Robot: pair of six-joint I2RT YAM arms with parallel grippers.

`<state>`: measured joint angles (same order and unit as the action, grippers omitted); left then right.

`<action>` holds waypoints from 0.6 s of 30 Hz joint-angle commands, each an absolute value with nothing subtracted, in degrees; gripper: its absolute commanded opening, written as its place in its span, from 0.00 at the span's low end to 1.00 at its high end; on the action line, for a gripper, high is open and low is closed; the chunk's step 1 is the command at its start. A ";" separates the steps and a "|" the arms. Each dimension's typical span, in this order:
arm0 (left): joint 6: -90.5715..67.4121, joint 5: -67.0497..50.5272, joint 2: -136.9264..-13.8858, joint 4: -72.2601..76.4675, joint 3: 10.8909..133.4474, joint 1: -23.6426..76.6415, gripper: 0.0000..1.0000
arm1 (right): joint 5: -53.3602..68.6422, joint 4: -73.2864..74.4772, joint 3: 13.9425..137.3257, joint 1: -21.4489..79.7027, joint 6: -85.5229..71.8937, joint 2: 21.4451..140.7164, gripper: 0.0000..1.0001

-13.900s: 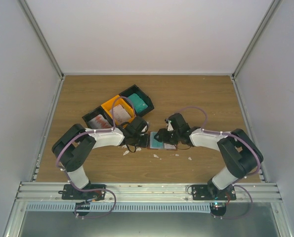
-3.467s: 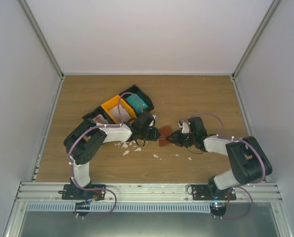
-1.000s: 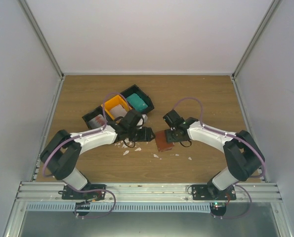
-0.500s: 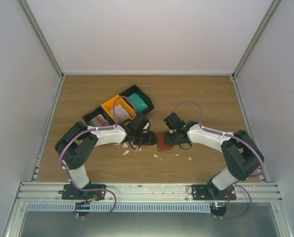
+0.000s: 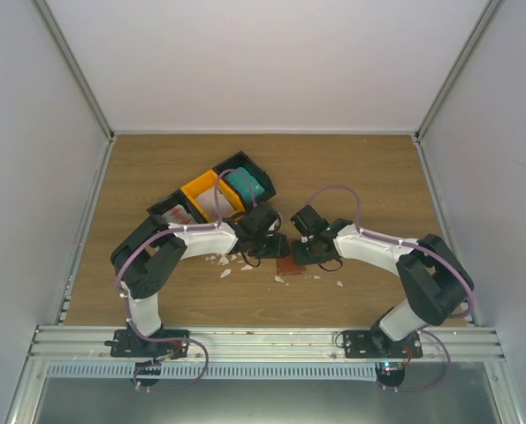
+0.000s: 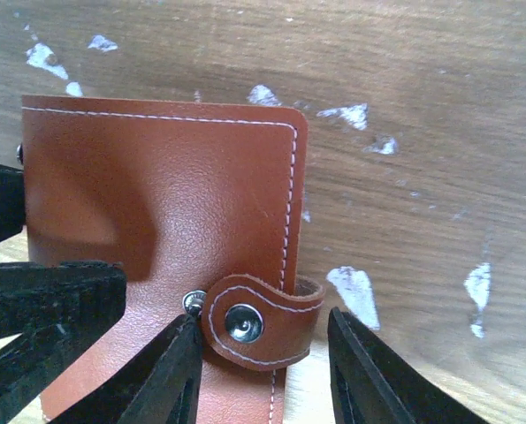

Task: Put the credit cards into the card holder
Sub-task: Close the card holder at the center of the board.

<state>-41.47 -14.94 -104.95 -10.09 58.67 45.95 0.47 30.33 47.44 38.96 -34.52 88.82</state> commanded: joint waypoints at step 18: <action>-42.17 -5.30 -110.56 -16.78 58.05 48.34 0.40 | -16.80 38.04 51.94 38.78 -41.28 86.77 0.44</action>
<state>-41.60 -8.34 -106.37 -12.60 60.84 47.97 -11.79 36.25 50.92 39.20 -38.20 89.03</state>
